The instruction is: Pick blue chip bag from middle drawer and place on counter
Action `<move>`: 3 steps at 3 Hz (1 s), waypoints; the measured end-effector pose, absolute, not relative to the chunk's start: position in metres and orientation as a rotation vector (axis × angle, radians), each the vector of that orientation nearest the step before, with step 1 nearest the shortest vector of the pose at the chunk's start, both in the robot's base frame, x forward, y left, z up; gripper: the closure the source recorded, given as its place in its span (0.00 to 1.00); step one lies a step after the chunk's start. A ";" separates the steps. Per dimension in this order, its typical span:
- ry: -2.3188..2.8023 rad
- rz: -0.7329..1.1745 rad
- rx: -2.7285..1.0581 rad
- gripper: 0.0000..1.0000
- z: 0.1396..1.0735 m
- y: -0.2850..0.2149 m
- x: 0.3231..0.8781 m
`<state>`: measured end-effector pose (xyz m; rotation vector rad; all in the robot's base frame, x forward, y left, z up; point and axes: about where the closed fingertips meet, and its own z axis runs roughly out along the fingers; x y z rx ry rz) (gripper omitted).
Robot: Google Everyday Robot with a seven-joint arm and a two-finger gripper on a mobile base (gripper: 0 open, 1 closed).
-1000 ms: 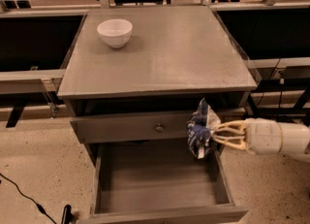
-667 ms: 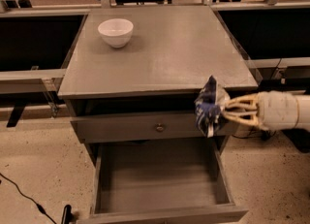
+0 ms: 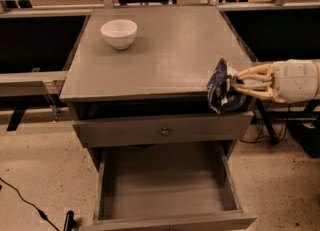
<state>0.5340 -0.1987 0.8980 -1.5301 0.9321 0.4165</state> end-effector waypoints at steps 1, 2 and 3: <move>1.030 0.365 -1.547 1.00 0.911 -0.173 0.569; 1.099 0.280 -1.483 1.00 0.936 -0.155 0.603; 1.156 0.196 -1.406 1.00 0.965 -0.147 0.634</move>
Offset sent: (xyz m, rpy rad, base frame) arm 0.1128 0.0566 0.0713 -0.0475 0.0061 -0.3352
